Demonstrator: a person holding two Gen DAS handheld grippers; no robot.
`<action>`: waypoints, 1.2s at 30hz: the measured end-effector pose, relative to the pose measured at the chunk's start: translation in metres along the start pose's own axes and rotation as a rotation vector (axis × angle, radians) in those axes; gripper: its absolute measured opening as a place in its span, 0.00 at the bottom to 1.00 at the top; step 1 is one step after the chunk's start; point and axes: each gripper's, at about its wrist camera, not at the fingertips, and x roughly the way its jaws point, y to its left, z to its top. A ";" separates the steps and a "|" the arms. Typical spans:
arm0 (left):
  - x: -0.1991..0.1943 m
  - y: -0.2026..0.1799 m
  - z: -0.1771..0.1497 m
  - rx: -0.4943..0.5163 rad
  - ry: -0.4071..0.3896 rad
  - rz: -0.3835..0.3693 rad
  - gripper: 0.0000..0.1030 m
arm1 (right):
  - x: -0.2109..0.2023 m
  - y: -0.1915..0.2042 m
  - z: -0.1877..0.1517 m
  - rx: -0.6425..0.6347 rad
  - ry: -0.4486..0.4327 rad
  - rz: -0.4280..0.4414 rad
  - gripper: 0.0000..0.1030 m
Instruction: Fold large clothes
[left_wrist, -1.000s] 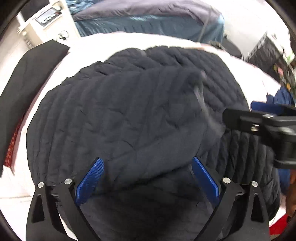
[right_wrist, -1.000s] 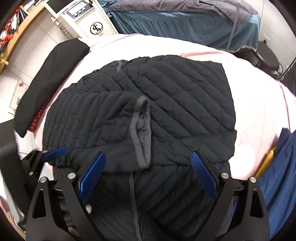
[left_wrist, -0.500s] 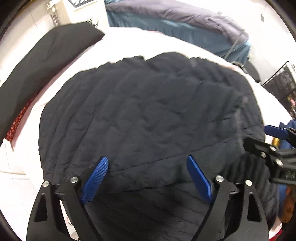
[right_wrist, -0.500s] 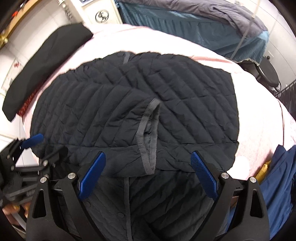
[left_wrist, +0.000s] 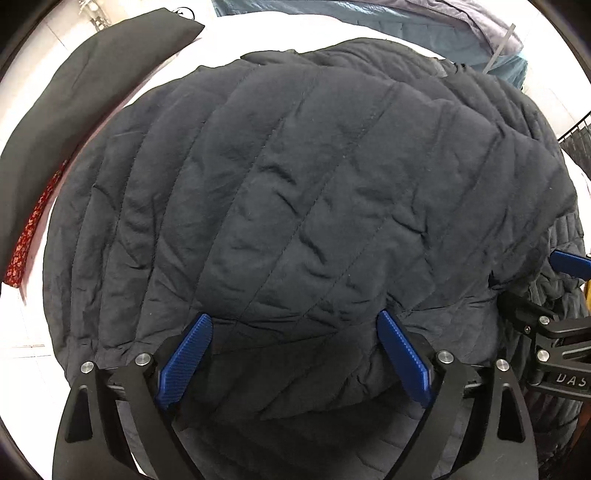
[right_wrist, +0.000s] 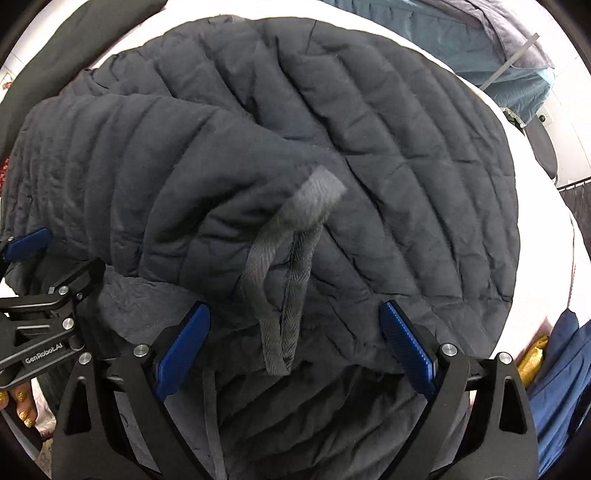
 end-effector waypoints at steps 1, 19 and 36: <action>0.002 0.000 0.001 0.002 0.000 0.003 0.89 | 0.002 0.000 0.001 -0.003 0.002 -0.002 0.89; 0.017 -0.006 0.000 0.002 -0.043 0.039 0.95 | 0.002 -0.002 -0.004 0.013 -0.020 0.013 0.92; -0.041 0.017 -0.090 -0.012 -0.146 -0.054 0.93 | -0.033 -0.085 -0.102 0.172 -0.068 0.120 0.92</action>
